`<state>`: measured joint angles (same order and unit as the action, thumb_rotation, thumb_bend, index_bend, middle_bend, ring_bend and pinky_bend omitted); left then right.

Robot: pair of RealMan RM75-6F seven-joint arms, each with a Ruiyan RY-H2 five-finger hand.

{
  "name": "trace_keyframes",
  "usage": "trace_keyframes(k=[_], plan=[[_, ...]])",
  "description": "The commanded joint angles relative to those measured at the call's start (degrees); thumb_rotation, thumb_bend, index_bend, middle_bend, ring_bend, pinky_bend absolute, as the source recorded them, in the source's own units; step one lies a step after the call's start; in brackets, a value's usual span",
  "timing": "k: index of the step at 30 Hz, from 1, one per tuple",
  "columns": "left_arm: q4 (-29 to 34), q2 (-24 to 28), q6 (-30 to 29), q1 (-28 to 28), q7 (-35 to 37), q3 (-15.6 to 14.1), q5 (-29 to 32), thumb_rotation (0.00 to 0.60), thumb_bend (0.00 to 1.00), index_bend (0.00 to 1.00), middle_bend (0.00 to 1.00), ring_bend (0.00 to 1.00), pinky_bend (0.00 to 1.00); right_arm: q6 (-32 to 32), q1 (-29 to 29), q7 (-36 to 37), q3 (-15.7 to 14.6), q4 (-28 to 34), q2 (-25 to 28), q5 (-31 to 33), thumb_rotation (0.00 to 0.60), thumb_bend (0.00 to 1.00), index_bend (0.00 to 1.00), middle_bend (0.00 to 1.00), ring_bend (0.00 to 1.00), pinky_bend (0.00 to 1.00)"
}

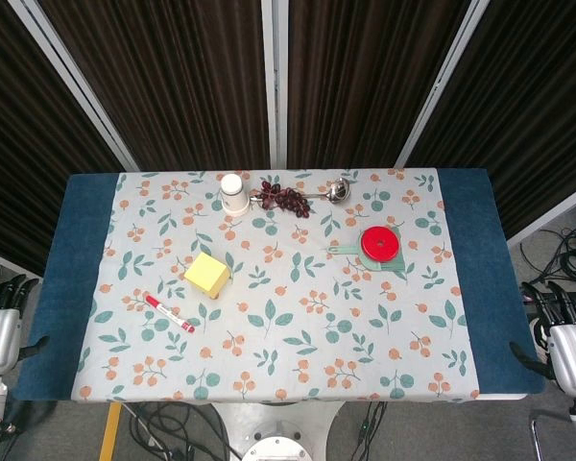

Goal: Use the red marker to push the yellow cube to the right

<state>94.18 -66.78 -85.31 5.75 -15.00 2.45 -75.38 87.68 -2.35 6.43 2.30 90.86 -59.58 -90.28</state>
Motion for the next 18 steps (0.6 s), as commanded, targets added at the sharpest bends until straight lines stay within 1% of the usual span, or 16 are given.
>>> trace_keyframes(k=[1,8,11,14,18], plan=[[-0.8,-0.2,0.3,0.2,0.8,-0.2,-1.4,0.600,0.05,0.23,0.23,0.16,0.20,0.2,0.1,0.0,0.0,-0.1,0.1,0.0,0.600,0.12,0.08,0.20,0.03,0.14],[-2.1,-1.0,0.0,0.3,2.3,0.2,-3.1,0.600,0.06,0.25,0.25,0.16,0.20,0.8,0.3,0.3,0.1,-0.2,0.1,0.1,0.600,0.12,0.08,0.20,0.03,0.14],[-3.3,-1.3,0.9,1.2,3.3,0.4,-4.2,0.600,0.07,0.28,0.28,0.16,0.20,1.0,0.2,0.3,0.3,-0.2,0.2,0.0,0.600,0.12,0.07,0.20,0.03,0.14],[-5.7,-2.2,2.1,2.9,5.5,0.7,-6.6,0.600,0.10,0.33,0.33,0.18,0.22,1.0,0.0,0.3,0.4,-0.1,0.3,-0.2,0.600,0.12,0.08,0.20,0.03,0.14],[-12.0,-4.5,5.5,6.7,10.1,0.6,-10.9,0.600,0.14,0.38,0.38,0.21,0.24,0.9,-0.2,0.3,0.4,-0.1,0.5,-0.6,0.600,0.12,0.08,0.20,0.03,0.14]])
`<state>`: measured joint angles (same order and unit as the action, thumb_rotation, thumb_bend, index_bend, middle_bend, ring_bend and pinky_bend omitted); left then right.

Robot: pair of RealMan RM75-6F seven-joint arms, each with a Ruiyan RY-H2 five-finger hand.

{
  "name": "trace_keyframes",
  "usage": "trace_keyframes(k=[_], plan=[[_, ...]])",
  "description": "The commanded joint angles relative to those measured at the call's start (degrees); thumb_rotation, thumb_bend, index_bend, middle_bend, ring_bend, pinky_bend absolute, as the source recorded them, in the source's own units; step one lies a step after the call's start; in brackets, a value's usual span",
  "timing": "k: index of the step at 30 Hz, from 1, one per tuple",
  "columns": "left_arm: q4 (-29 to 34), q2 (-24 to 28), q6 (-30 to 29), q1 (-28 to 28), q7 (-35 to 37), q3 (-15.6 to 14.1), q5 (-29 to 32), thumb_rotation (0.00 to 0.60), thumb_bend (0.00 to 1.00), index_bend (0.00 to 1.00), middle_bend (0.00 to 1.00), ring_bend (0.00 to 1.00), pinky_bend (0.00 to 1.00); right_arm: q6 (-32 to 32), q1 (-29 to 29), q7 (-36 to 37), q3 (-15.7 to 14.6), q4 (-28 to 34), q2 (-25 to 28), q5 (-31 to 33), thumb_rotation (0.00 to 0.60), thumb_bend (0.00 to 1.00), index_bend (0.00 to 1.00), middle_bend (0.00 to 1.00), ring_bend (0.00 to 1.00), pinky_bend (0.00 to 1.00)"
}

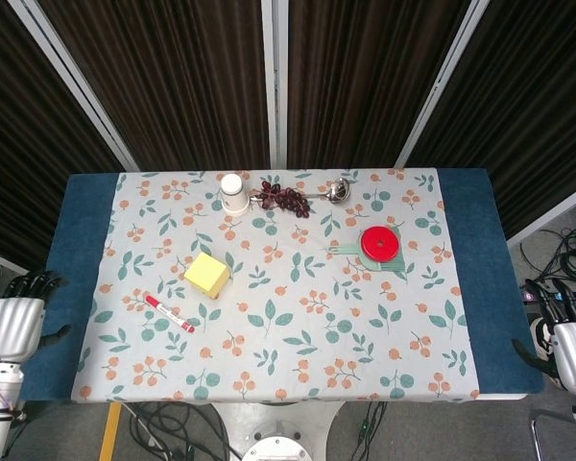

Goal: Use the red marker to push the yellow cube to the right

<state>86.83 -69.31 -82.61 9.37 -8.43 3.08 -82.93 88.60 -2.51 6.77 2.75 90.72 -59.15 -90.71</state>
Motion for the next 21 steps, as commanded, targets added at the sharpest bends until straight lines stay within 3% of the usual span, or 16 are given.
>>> trace_keyframes(k=[1,12,21], plan=[[-6.1,-2.5,3.6,3.9,4.6,-0.1,-4.2,0.600,0.15,0.39,0.39,0.22,0.24,0.0,-0.1,0.0,0.0,0.1,0.1,-0.2,0.600,0.12,0.08,0.20,0.03,0.14],[-23.8,-12.0,10.1,12.0,13.1,-4.6,-14.3,0.600,0.20,0.41,0.40,0.22,0.24,0.2,0.2,0.2,-0.1,-0.1,0.1,0.1,0.600,0.12,0.08,0.20,0.03,0.14],[-28.8,-16.8,15.0,16.5,12.1,-6.1,-16.1,0.600,0.20,0.40,0.37,0.22,0.24,-0.2,0.0,0.2,-0.1,-0.1,0.1,0.5,0.600,0.12,0.08,0.20,0.03,0.14]])
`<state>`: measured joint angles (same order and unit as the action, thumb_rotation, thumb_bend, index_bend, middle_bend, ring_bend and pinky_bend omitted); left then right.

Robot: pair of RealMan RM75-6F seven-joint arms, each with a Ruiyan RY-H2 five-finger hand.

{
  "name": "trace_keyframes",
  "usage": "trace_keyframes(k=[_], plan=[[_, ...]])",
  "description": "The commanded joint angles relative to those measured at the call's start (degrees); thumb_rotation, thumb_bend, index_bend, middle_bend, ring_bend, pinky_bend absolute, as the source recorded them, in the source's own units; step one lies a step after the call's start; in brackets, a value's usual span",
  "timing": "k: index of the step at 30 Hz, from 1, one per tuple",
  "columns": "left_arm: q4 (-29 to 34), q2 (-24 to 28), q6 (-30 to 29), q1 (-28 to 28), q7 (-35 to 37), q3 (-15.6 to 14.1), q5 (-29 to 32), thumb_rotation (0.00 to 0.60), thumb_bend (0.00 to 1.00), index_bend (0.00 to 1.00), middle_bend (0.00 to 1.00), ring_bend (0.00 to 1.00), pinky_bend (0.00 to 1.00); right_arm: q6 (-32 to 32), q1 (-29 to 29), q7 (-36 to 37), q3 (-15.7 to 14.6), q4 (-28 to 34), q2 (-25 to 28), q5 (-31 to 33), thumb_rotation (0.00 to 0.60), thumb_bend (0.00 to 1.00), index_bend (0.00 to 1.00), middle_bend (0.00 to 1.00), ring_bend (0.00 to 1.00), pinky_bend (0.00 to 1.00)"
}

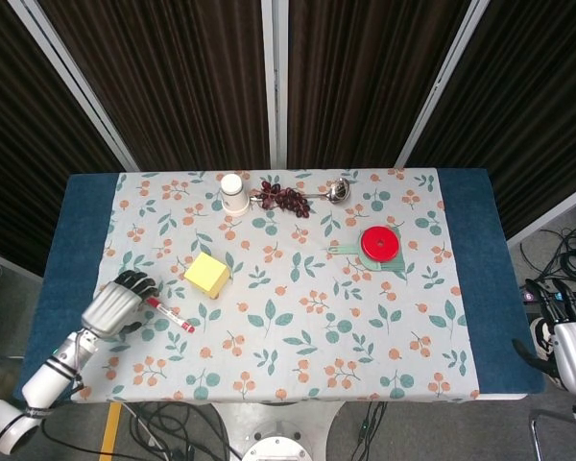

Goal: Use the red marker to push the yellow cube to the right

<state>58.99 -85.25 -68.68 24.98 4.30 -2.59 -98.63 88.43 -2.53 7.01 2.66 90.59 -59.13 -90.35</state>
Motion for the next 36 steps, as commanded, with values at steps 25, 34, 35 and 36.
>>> trace_keyframes(k=[25,34,35,36], plan=[[-2.4,-5.8,6.1,4.2,-2.2,-1.7,2.6,0.600,0.37,0.51,0.45,0.24,0.24,-0.4,0.3,0.9,-0.1,-0.6,0.0,1.0,0.600,0.12,0.07,0.20,0.03,0.14],[-2.8,-6.5,5.9,4.6,-1.8,-1.9,3.1,0.600,0.42,0.54,0.47,0.27,0.24,-0.7,0.3,1.1,-0.1,-0.8,-0.1,1.2,0.600,0.12,0.08,0.20,0.03,0.14],[-2.9,-6.5,5.8,4.6,-1.8,-1.9,3.2,0.600,0.42,0.54,0.48,0.28,0.24,-0.7,0.3,1.1,-0.1,-0.8,-0.1,1.3,0.600,0.12,0.08,0.20,0.03,0.14],[-2.9,-6.6,5.7,4.6,-1.7,-2.0,3.2,0.600,0.42,0.54,0.49,0.29,0.24,-0.7,0.3,1.2,-0.1,-0.9,-0.1,1.3,0.600,0.12,0.08,0.20,0.03,0.13]])
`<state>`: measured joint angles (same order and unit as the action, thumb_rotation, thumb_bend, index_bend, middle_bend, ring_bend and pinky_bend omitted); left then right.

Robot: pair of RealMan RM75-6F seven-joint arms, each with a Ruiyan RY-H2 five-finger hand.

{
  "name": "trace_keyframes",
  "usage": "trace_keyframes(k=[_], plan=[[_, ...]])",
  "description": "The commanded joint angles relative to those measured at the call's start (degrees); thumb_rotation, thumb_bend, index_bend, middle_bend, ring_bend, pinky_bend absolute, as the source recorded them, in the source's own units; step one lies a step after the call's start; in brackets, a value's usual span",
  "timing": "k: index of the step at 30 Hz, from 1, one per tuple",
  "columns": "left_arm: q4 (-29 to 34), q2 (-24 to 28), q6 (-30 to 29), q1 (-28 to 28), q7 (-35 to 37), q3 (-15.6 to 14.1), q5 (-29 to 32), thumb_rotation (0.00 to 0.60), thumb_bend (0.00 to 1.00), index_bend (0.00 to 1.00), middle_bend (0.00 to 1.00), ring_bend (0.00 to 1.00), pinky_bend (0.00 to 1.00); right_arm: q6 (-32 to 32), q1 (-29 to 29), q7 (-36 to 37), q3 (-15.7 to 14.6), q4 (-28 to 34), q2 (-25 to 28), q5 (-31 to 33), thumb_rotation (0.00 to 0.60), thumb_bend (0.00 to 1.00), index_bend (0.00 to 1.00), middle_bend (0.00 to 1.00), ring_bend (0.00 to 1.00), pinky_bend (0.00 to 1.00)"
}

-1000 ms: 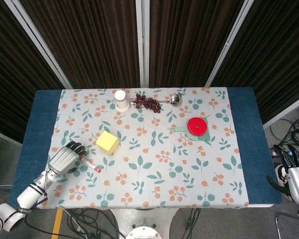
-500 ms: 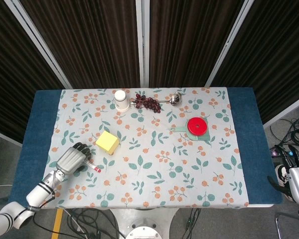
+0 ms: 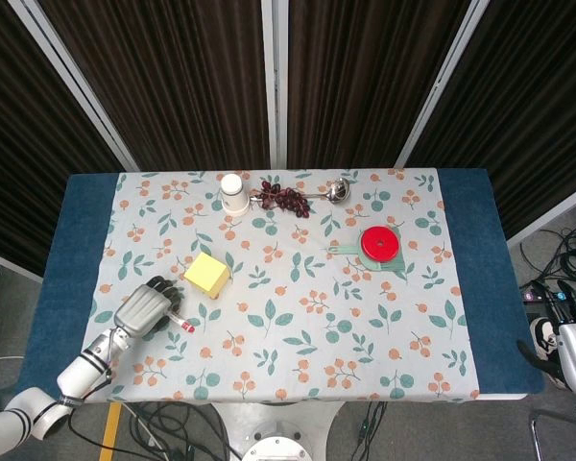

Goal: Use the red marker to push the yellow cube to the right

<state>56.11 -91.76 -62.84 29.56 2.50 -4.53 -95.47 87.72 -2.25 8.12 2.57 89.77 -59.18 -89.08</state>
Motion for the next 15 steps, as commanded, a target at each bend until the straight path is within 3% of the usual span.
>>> trace_keyframes(k=[1,15], plan=[[-0.1,-0.1,-0.3,-0.1,0.1,-0.1,0.1,0.600,0.42,0.54,0.50,0.30,0.24,0.0,0.0,0.1,0.0,-0.1,0.0,0.1,0.600,0.12,0.08,0.20,0.03,0.13],[-1.7,-1.4,-0.7,-0.1,0.4,-0.7,0.5,0.600,0.42,0.54,0.56,0.37,0.24,-0.1,0.0,-0.2,0.1,0.0,-0.1,0.3,0.600,0.12,0.07,0.20,0.03,0.13]])
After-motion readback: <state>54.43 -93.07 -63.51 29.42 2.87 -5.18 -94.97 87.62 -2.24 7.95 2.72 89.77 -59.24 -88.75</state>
